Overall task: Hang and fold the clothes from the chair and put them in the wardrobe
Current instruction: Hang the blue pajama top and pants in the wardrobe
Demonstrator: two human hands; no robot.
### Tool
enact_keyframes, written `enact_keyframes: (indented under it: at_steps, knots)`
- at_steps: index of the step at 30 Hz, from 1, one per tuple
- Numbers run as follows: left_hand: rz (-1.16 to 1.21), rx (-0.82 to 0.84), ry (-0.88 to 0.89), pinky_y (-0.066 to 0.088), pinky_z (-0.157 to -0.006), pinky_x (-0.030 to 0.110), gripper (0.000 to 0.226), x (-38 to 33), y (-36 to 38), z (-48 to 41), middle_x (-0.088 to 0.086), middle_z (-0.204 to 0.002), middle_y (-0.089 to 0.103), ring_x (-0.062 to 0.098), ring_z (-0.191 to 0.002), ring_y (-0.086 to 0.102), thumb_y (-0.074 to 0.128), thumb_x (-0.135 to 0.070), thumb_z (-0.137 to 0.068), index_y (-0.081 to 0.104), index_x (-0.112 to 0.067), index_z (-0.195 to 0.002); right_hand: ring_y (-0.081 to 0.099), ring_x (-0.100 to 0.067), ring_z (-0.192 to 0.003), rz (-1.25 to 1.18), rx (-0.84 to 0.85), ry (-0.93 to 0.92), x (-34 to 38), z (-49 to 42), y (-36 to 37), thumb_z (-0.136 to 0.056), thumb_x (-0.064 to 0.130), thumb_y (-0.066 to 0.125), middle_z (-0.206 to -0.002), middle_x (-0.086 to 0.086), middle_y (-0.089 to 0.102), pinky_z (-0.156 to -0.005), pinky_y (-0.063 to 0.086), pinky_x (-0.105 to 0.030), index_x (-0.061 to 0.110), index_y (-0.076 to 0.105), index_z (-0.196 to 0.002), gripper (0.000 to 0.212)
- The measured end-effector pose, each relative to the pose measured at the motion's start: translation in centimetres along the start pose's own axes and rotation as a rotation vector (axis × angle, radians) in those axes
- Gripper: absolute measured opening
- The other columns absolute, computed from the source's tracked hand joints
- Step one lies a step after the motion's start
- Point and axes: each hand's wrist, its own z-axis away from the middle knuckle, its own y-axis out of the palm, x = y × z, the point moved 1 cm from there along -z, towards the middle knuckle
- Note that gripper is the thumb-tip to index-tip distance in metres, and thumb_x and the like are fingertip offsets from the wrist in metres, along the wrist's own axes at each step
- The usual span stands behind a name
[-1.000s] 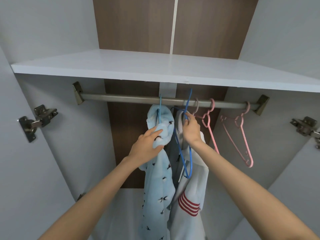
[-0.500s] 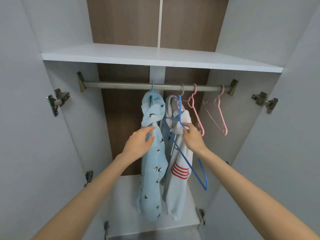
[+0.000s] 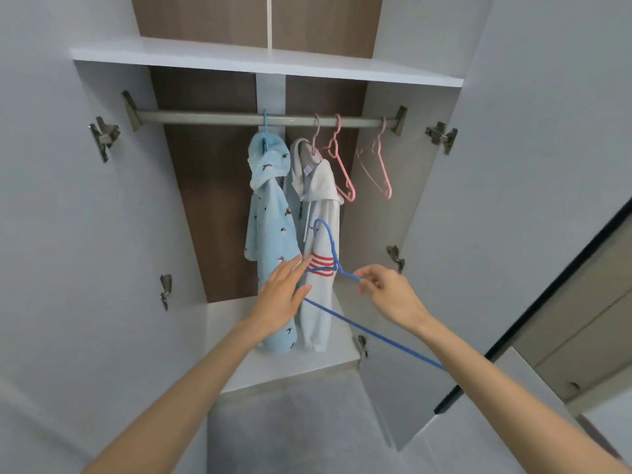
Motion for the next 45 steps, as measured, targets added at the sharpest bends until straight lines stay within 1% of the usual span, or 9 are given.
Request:
enact_keyframes:
  at_steps: [4, 7, 11, 17, 21, 25, 30, 38, 45]
  knots:
    - [-0.018, 0.002, -0.045, 0.016, -0.117, 0.046, 0.046, -2.4, 1.4, 3.5, -0.005, -0.152, 0.033, 0.019, -0.145, 0.019, 0.038, -0.029, -0.103, 0.032, -0.028, -0.148, 0.048, 0.000, -0.062, -0.132, 0.103, -0.009, -0.9, 4.1, -0.6, -0.095, 0.014, 0.047, -0.071, 0.015, 0.065, -0.058, 0.038, -0.013, 0.025, 0.063, -0.105, 0.022]
    - [-0.014, -0.034, -0.052, 0.012, -0.114, 0.042, 0.039, -3.8, 2.3, 6.6, -0.006, -0.134, 0.050, 0.016, -0.132, 0.036, 0.035, -0.028, -0.104, 0.042, -0.032, -0.141, 0.049, 0.001, -0.065, -0.228, 0.188, -0.035, -1.6, 6.7, -0.5, -0.095, 0.014, 0.048, -0.070, 0.013, 0.065, -0.065, 0.038, -0.016, 0.028, 0.066, -0.099, 0.023]
    - [0.007, -0.163, -0.007, 0.036, -0.091, 0.037, 0.033, -5.4, 3.0, 10.5, 0.001, -0.097, 0.068, 0.025, -0.095, 0.058, 0.039, -0.031, -0.099, 0.064, -0.027, -0.120, 0.047, -0.007, -0.067, -0.287, 0.274, -0.102, -3.0, 9.6, -0.4, -0.095, 0.014, 0.048, -0.069, 0.011, 0.065, -0.063, 0.037, -0.022, 0.028, 0.066, -0.098, 0.023]
    - [0.142, -0.163, -0.102, 0.040, -0.077, 0.015, 0.033, -9.8, 4.0, 17.4, -0.014, -0.083, 0.063, 0.003, -0.078, 0.055, 0.046, -0.039, -0.095, 0.070, -0.020, -0.106, 0.042, -0.011, -0.063, -0.294, 0.366, -0.201, -6.4, 14.6, -0.1, -0.097, 0.013, 0.047, -0.072, 0.012, 0.064, -0.060, 0.037, -0.021, 0.027, 0.063, -0.100, 0.021]
    - [0.201, -0.207, -0.287, 0.039, -0.067, 0.010, 0.005, -12.3, 4.7, 22.3, -0.014, -0.074, 0.062, -0.002, -0.072, 0.057, 0.061, -0.020, -0.093, 0.060, -0.016, -0.095, 0.041, -0.006, -0.059, -0.311, 0.409, -0.266, -6.3, 18.3, 1.3, -0.096, 0.017, 0.051, -0.079, 0.008, 0.066, -0.063, 0.039, -0.021, 0.034, 0.061, -0.095, 0.020]
    - [0.167, -0.249, -0.325, 0.043, -0.071, 0.014, 0.009, -14.1, 4.3, 27.6, -0.007, -0.077, 0.062, 0.006, -0.077, 0.057, 0.069, -0.012, -0.086, 0.059, -0.012, -0.086, 0.044, 0.000, -0.054, -0.302, 0.523, -0.353, -4.5, 22.3, 3.9, -0.094, 0.020, 0.057, -0.081, 0.002, 0.063, -0.059, 0.036, -0.013, 0.019, 0.063, -0.101, 0.009]
    - [0.014, -0.286, -0.380, 0.038, -0.075, 0.010, 0.008, -14.2, 2.3, 35.1, -0.008, -0.080, 0.063, 0.001, -0.079, 0.053, 0.072, -0.018, -0.084, 0.064, -0.018, -0.083, 0.043, 0.000, -0.050, -0.316, 0.702, -0.423, -1.6, 27.0, 7.9, -0.098, 0.019, 0.050, -0.068, 0.002, 0.058, -0.057, 0.035, -0.014, 0.017, 0.055, -0.086, 0.013]
    - [0.068, -0.498, -0.798, 0.043, -0.080, 0.011, 0.018, -11.6, -0.3, 51.1, -0.015, -0.097, 0.065, -0.002, -0.095, 0.060, 0.061, -0.016, -0.093, 0.058, -0.033, -0.092, 0.049, 0.004, -0.057, -0.303, 0.914, -0.362, 2.6, 34.0, 16.7, -0.100, 0.017, 0.045, -0.069, 0.004, 0.058, -0.062, 0.038, -0.011, 0.012, 0.057, -0.088, 0.018]
    - [0.108, -0.598, -1.097, 0.047, -0.087, 0.027, 0.012, -7.6, -1.1, 65.8, -0.009, -0.101, 0.065, 0.010, -0.094, 0.061, 0.053, -0.014, -0.096, 0.060, -0.018, -0.104, 0.050, 0.004, -0.059, -0.188, 0.980, -0.316, 6.3, 39.4, 25.4, -0.099, 0.020, 0.047, -0.072, 0.002, 0.060, -0.058, 0.036, -0.008, 0.015, 0.056, -0.083, 0.019]
